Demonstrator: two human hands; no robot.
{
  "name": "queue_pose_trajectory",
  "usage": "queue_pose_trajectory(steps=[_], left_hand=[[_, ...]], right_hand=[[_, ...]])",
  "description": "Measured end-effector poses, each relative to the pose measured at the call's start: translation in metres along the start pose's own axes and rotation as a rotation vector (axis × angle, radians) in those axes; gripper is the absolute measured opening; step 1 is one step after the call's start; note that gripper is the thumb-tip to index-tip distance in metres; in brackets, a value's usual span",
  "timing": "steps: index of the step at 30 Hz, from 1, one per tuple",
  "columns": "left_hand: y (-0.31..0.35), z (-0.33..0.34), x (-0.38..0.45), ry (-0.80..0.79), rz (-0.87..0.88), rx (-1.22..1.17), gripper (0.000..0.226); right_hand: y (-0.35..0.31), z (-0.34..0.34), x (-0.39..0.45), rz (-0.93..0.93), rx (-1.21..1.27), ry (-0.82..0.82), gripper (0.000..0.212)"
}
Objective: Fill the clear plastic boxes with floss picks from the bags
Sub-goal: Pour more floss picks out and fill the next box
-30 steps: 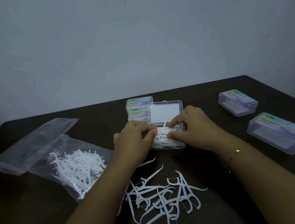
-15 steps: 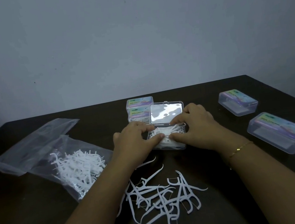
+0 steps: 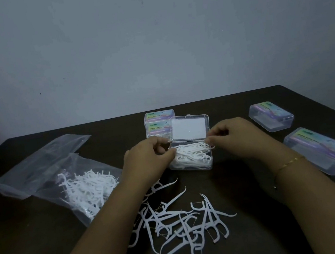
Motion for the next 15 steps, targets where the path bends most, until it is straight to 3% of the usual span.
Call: queue_pose_trajectory(steps=[2, 7, 15], left_hand=[[-0.001, -0.002, -0.001, 0.001, -0.013, -0.040, 0.014], [0.003, 0.001, -0.004, -0.019, -0.020, -0.030, 0.011], [0.006, 0.002, -0.004, -0.017, -0.023, -0.011, 0.013]], right_hand=[[0.004, -0.001, -0.003, 0.047, 0.016, -0.039, 0.006], [0.007, 0.007, -0.003, 0.111, 0.030, -0.096, 0.009], [0.002, 0.010, -0.002, 0.063, 0.084, -0.071, 0.007]])
Point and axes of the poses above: each hand's wrist, its own x-axis towards the middle knuckle, its own z-axis out of the palm, y = z × x, the point moved 9 cm from there along x, towards the middle knuckle, and after that the axes turned 6 degrees about x, right-handed, at the moved point
